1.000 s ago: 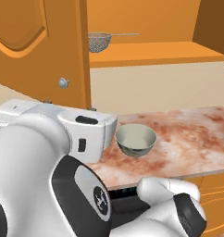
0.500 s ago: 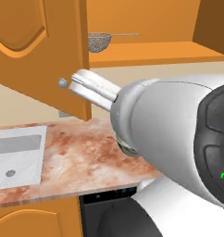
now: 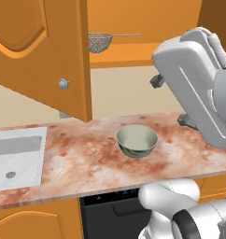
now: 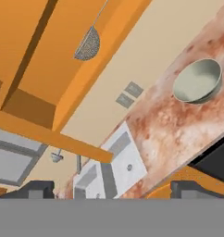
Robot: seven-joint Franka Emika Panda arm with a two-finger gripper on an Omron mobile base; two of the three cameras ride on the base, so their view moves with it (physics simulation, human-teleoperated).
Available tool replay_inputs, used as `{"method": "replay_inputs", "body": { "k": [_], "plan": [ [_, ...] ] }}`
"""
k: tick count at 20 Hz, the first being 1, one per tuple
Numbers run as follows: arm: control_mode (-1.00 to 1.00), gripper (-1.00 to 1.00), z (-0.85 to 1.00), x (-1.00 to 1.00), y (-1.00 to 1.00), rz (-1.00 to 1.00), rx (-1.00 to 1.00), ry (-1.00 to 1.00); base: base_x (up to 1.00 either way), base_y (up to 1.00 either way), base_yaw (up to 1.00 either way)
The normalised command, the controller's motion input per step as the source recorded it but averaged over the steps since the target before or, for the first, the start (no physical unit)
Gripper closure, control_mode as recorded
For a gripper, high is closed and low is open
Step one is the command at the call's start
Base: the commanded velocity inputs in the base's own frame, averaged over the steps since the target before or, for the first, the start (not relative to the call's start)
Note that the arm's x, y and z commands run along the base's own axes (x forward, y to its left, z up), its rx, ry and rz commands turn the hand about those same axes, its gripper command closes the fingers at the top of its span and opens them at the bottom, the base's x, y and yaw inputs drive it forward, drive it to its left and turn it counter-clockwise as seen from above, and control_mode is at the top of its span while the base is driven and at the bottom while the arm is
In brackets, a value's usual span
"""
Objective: Open the cabinet and setup a tea strainer by placing it in the bowl upright.
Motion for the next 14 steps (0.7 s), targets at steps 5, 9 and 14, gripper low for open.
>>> {"method": "replay_inputs", "body": {
  "k": [5,9,14],
  "plan": [
    [-1.00,-1.00,0.00,0.15,-0.29,0.20,0.49,0.21,0.00,0.00,0.00],
    [-1.00,-1.00,-0.01,0.64,-0.01,0.18,0.48,0.40,0.00,0.00,0.00],
    [-1.00,-1.00,0.00,0.75,0.06,0.10,0.37,0.36,0.00,0.00,0.00]
  ]
}}
